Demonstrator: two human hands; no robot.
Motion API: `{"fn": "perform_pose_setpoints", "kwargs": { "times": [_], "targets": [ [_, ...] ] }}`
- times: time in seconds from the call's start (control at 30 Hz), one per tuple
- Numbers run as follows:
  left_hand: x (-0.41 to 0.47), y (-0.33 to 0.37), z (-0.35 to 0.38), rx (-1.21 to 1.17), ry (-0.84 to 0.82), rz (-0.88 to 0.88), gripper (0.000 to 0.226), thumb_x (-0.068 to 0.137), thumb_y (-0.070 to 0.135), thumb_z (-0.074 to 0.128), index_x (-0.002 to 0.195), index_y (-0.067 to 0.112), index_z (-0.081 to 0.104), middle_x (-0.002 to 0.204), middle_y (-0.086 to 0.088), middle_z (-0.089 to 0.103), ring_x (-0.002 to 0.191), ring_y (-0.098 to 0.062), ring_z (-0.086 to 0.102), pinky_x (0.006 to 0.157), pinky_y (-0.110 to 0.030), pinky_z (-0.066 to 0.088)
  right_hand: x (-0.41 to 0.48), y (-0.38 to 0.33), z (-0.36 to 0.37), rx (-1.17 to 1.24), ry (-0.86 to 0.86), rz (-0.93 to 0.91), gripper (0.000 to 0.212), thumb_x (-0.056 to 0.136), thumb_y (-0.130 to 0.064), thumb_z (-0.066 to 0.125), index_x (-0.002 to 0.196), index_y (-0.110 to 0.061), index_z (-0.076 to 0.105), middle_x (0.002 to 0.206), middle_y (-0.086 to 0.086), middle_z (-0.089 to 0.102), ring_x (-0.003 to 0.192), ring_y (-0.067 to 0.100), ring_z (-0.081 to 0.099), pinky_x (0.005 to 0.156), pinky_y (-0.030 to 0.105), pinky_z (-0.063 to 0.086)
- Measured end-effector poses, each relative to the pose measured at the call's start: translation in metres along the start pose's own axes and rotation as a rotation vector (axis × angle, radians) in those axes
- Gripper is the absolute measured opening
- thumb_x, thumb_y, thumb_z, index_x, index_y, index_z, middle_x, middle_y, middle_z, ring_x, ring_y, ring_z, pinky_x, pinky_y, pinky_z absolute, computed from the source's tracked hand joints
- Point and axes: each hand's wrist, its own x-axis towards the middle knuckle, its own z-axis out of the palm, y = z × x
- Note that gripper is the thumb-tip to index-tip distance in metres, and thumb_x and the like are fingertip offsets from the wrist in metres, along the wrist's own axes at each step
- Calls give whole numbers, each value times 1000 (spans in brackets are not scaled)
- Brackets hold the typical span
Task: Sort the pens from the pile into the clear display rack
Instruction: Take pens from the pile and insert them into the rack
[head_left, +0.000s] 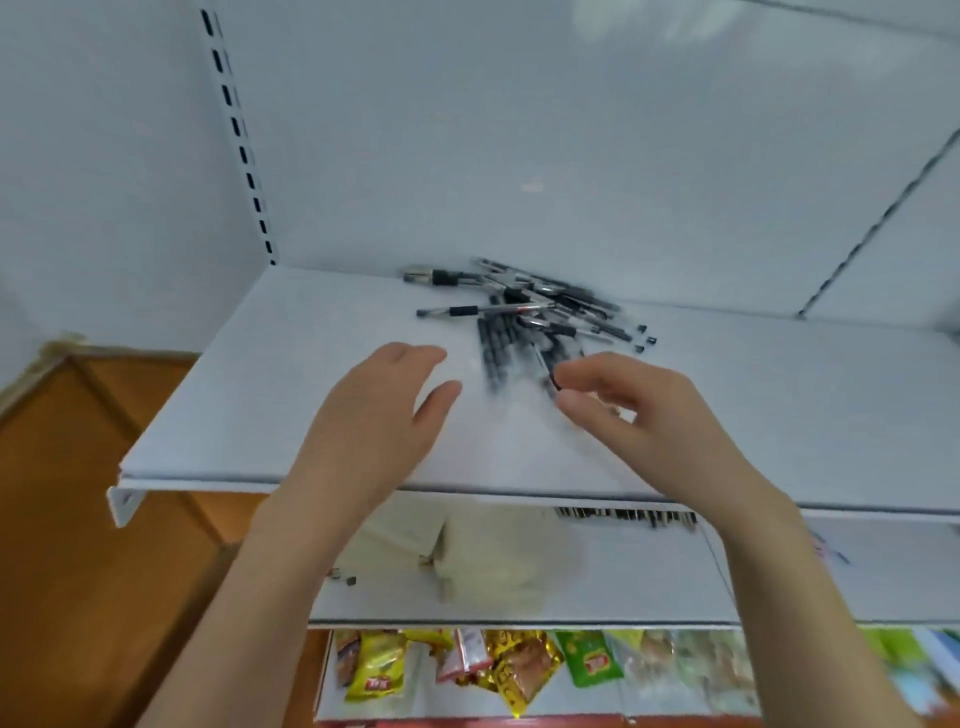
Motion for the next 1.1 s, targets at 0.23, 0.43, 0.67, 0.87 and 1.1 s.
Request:
{"fn": "perform_pose_setpoints", "kwargs": {
  "times": [0.23,0.43,0.67,0.87,1.1],
  "targets": [
    [73,23,44,127,-199,-76,41,94,34,46,118,2,51,122,-16,52,114,-29,47,91,-33,35,47,53,-25,-148,-32,77,20,88,-27,57,105,-18,63,107,-4,65,100,10,59,87,22,42],
    [116,18,70,295,-300,-150,80,77,69,48,126,7,43,132,-19,44,123,-34,40,98,-43,38,88,85,-21,-356,-175,24,32,92,-25,51,119,-9,55,121,6,58,114,24,51,88,22,35],
    [119,17,67,423,-358,-217,78,74,76,42,110,8,51,114,-14,51,109,-30,46,88,-38,41,99,90,-12,-491,-200,96,32,89,-34,53,109,-9,55,105,10,60,97,28,55,82,39,47],
    [123,27,66,361,-399,-238,54,77,65,53,77,11,44,107,-14,51,94,-30,52,72,-31,39,96,84,-12,-413,-174,189,32,88,-33,57,109,-8,53,101,9,61,94,26,56,83,40,48],
    [128,31,76,215,-387,-273,42,72,41,63,57,13,35,78,-10,49,67,-22,50,51,-24,31,93,85,-13,-379,-118,245,23,88,-28,55,96,-7,58,93,9,60,82,24,55,73,35,47]
  ]
}}
